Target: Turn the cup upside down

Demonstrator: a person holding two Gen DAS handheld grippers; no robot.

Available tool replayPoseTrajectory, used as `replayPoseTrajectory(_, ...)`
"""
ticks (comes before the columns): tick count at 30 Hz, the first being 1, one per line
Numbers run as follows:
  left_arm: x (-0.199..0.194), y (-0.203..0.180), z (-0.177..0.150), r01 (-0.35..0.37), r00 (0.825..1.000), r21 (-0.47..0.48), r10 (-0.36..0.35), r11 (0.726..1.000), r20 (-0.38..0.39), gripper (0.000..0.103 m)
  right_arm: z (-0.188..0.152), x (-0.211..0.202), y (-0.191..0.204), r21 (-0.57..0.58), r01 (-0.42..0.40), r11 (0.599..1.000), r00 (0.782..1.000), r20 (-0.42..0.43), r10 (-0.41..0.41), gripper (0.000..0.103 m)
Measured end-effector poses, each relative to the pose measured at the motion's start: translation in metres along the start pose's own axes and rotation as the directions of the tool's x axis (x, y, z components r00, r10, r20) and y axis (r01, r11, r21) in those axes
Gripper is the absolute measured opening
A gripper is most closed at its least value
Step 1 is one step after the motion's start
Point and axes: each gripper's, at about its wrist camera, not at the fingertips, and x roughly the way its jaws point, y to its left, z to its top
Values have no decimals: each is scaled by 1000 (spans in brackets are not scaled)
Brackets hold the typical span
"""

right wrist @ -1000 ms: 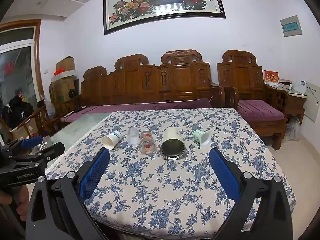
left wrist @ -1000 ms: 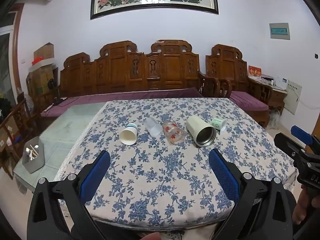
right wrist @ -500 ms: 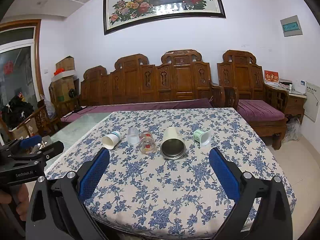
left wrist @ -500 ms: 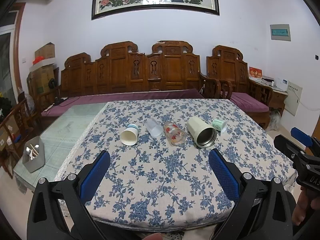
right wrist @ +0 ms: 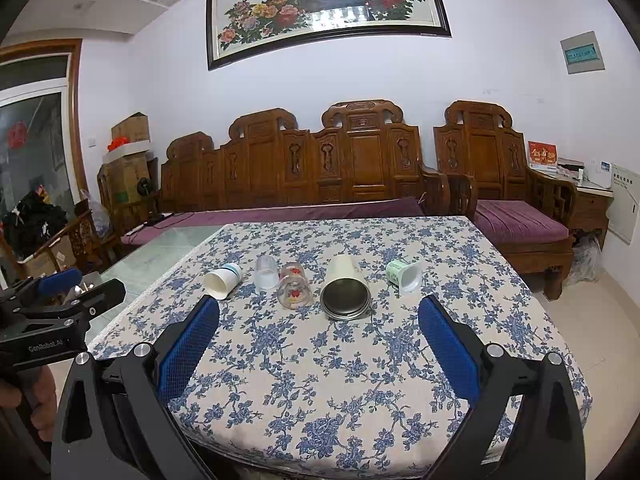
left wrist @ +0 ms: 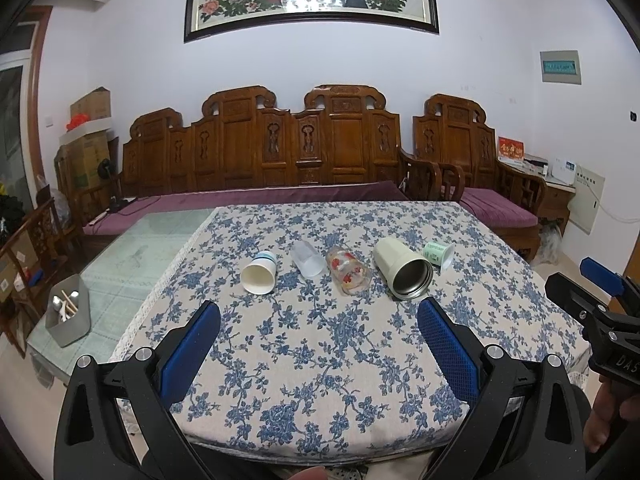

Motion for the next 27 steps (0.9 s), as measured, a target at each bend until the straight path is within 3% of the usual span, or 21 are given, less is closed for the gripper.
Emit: replayPoseTrajectory(27,-8,-9,0,3,1000,3,-3,1000,21,95,1,-2,0,1,-1,1000,1000,1,1,100)
